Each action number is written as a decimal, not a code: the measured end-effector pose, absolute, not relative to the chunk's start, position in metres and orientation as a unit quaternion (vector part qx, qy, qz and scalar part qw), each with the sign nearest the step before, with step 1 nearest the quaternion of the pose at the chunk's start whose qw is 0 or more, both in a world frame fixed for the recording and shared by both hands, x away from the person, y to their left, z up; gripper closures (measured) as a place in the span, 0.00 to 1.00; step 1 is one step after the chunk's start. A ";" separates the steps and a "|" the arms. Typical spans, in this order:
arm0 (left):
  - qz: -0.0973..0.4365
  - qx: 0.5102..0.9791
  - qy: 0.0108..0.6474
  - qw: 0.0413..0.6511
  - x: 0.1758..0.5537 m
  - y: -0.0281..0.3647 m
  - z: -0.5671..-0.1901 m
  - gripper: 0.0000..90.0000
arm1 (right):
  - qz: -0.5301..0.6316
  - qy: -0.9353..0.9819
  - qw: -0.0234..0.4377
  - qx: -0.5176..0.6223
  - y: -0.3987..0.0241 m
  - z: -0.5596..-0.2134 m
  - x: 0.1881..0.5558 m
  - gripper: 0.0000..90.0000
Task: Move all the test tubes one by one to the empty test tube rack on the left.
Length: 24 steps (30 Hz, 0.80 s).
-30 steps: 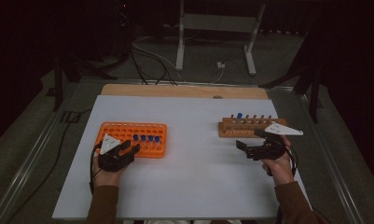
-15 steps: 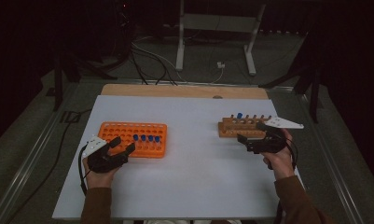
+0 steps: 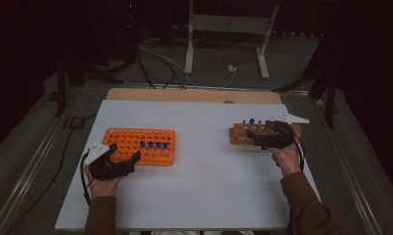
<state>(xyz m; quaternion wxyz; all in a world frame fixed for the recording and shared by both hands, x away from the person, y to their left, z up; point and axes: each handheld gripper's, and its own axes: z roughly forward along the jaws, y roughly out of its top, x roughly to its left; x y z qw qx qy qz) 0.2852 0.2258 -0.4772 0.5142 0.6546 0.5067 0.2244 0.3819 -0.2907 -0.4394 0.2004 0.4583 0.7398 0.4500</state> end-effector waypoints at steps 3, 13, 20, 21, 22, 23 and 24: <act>0.225 0.656 0.508 0.511 0.285 0.225 -0.478 0.02 | 0.434 0.745 0.206 0.462 -0.288 -0.445 0.389 0.14; 0.220 0.658 0.510 0.508 0.287 0.223 -0.480 0.02 | 0.427 0.746 0.221 0.460 -0.282 -0.458 0.400 0.60; 0.217 0.659 0.513 0.505 0.288 0.224 -0.482 0.02 | 0.433 0.743 0.226 0.458 -0.279 -0.461 0.404 0.83; 0.217 0.659 0.513 0.505 0.288 0.224 -0.482 0.02 | 0.435 0.743 0.223 0.457 -0.278 -0.461 0.404 0.84; 0.217 0.659 0.513 0.505 0.288 0.224 -0.482 0.02 | 0.436 0.744 0.223 0.455 -0.278 -0.462 0.404 0.84; 0.217 0.660 0.513 0.504 0.288 0.223 -0.482 0.02 | 0.434 0.746 0.226 0.451 -0.276 -0.462 0.403 0.84; 0.217 0.661 0.512 0.503 0.288 0.223 -0.482 0.02 | 0.432 0.748 0.228 0.449 -0.275 -0.461 0.403 0.84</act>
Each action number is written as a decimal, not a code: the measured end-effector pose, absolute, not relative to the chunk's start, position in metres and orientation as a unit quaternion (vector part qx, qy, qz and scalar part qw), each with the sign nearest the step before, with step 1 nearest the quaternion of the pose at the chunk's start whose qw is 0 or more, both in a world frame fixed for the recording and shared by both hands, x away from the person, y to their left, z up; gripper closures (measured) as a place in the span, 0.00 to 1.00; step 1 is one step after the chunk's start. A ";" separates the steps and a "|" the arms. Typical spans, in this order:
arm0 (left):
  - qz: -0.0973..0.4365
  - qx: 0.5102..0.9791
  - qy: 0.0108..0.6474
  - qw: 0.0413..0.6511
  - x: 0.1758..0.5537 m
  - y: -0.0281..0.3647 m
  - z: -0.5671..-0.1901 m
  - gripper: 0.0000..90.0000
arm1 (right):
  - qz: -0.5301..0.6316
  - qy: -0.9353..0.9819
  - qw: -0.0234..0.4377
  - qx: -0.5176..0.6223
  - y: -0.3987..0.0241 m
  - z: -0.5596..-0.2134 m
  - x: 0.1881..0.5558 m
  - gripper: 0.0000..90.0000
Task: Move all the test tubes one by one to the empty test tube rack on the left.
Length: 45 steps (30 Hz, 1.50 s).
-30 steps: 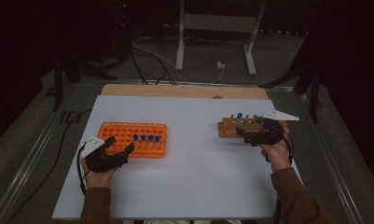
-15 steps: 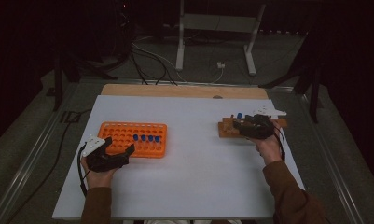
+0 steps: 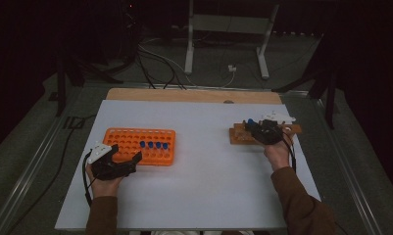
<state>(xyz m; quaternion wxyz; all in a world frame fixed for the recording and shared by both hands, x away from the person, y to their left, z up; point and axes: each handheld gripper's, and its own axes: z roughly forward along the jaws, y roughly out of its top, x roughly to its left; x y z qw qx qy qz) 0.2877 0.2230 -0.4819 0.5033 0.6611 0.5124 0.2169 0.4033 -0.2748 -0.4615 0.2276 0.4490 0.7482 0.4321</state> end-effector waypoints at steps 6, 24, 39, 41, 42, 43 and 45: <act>0.218 0.661 0.512 0.503 0.288 0.222 -0.482 0.02 | 0.419 0.755 0.235 0.447 -0.270 -0.459 0.403 0.85; 0.229 0.654 0.513 0.507 0.286 0.224 -0.477 0.02 | 0.434 0.744 0.243 0.446 -0.279 -0.429 0.397 0.85; 0.273 0.635 0.492 0.530 0.278 0.207 -0.447 0.02 | 0.458 0.742 0.252 0.420 -0.282 -0.391 0.379 0.85; 0.279 0.636 0.484 0.532 0.277 0.200 -0.441 0.02 | 0.462 0.743 0.244 0.419 -0.280 -0.390 0.377 0.85; 0.278 0.639 0.477 0.536 0.277 0.194 -0.437 0.02 | 0.463 0.744 0.239 0.418 -0.279 -0.390 0.377 0.85; 0.277 0.642 0.473 0.537 0.277 0.191 -0.435 0.03 | 0.466 0.745 0.232 0.418 -0.277 -0.390 0.376 0.85; 0.273 0.649 0.459 0.541 0.278 0.177 -0.429 0.03 | 0.467 0.748 0.223 0.415 -0.272 -0.391 0.374 0.85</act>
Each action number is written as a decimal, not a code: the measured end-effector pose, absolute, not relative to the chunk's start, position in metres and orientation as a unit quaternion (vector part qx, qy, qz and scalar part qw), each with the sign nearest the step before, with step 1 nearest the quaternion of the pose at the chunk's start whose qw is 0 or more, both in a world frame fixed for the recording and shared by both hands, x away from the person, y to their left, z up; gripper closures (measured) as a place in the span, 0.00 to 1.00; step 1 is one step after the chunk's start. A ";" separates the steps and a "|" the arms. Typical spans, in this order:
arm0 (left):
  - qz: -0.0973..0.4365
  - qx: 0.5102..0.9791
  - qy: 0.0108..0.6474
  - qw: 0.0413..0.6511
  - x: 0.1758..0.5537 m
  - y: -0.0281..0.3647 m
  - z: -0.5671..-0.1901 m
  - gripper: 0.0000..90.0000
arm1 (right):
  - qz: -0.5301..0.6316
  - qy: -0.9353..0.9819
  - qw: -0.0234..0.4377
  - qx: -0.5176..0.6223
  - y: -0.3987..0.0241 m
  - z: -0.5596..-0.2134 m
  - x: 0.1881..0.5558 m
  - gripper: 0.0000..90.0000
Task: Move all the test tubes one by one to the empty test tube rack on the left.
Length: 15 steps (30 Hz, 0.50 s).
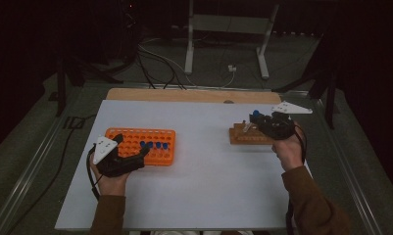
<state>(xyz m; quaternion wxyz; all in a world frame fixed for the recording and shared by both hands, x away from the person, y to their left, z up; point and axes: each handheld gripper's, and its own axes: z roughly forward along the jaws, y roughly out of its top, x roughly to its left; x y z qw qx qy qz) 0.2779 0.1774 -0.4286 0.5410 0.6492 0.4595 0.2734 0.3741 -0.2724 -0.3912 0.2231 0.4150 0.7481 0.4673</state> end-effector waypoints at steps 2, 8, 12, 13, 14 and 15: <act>0.269 0.661 0.446 0.541 0.280 0.163 -0.424 0.03 | 0.468 0.752 0.216 0.411 -0.268 -0.392 0.373 0.85; 0.265 0.694 0.401 0.535 0.287 0.118 -0.416 0.05 | 0.469 0.769 0.191 0.390 -0.247 -0.396 0.366 0.84; 0.251 0.718 0.379 0.527 0.292 0.088 -0.418 0.07 | 0.469 0.778 0.183 0.376 -0.233 -0.396 0.361 0.84; 0.246 0.725 0.371 0.525 0.294 0.080 -0.419 0.08 | 0.471 0.779 0.180 0.372 -0.229 -0.396 0.360 0.84; 0.240 0.730 0.366 0.524 0.295 0.074 -0.420 0.08 | 0.475 0.780 0.175 0.369 -0.225 -0.395 0.358 0.84; 0.236 0.734 0.362 0.524 0.296 0.070 -0.421 0.08 | 0.478 0.781 0.171 0.365 -0.222 -0.394 0.357 0.84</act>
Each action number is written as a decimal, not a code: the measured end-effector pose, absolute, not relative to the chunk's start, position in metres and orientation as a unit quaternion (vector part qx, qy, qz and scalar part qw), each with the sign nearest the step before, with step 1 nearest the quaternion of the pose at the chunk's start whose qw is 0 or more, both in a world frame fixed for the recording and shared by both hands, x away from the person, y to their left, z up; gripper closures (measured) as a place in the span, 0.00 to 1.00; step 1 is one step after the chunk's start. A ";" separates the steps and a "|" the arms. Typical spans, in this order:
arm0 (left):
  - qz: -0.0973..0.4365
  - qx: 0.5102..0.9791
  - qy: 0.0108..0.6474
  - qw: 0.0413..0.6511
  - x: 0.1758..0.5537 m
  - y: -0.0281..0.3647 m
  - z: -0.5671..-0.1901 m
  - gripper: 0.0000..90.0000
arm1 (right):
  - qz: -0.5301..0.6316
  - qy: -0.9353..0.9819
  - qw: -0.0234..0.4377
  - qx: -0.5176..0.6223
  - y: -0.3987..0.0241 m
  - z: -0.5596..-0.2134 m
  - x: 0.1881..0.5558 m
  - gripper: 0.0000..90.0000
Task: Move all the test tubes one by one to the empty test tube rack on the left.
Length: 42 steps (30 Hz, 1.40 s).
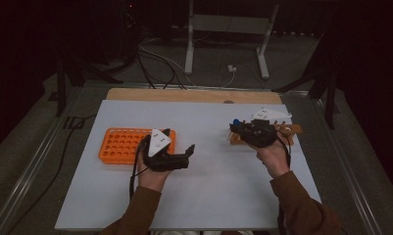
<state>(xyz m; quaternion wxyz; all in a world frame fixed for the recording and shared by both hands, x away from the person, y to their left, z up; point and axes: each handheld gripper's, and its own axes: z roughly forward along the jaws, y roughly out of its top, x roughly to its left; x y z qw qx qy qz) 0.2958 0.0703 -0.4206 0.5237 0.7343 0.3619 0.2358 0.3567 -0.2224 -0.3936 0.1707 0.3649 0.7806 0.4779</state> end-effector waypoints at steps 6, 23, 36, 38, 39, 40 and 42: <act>0.208 0.755 0.343 0.518 0.306 0.043 -0.427 0.10 | 0.486 0.789 0.156 0.343 -0.204 -0.389 0.348 0.84; 0.193 0.770 0.309 0.523 0.313 0.021 -0.435 0.78 | 0.495 0.802 0.125 0.311 -0.170 -0.393 0.336 0.84; 0.186 0.772 0.305 0.525 0.313 0.023 -0.441 0.87 | 0.500 0.801 0.109 0.310 -0.173 -0.396 0.335 0.76; 0.184 0.773 0.309 0.523 0.313 0.025 -0.442 0.87 | 0.504 0.798 0.109 0.313 -0.176 -0.396 0.336 0.66; 0.184 0.773 0.311 0.522 0.313 0.026 -0.443 0.87 | 0.505 0.795 0.110 0.317 -0.178 -0.396 0.336 0.61; 0.184 0.773 0.314 0.520 0.314 0.028 -0.444 0.87 | 0.506 0.792 0.112 0.321 -0.180 -0.395 0.337 0.58; 0.181 0.772 0.318 0.520 0.314 0.030 -0.445 0.87 | 0.509 0.789 0.115 0.325 -0.185 -0.395 0.337 0.51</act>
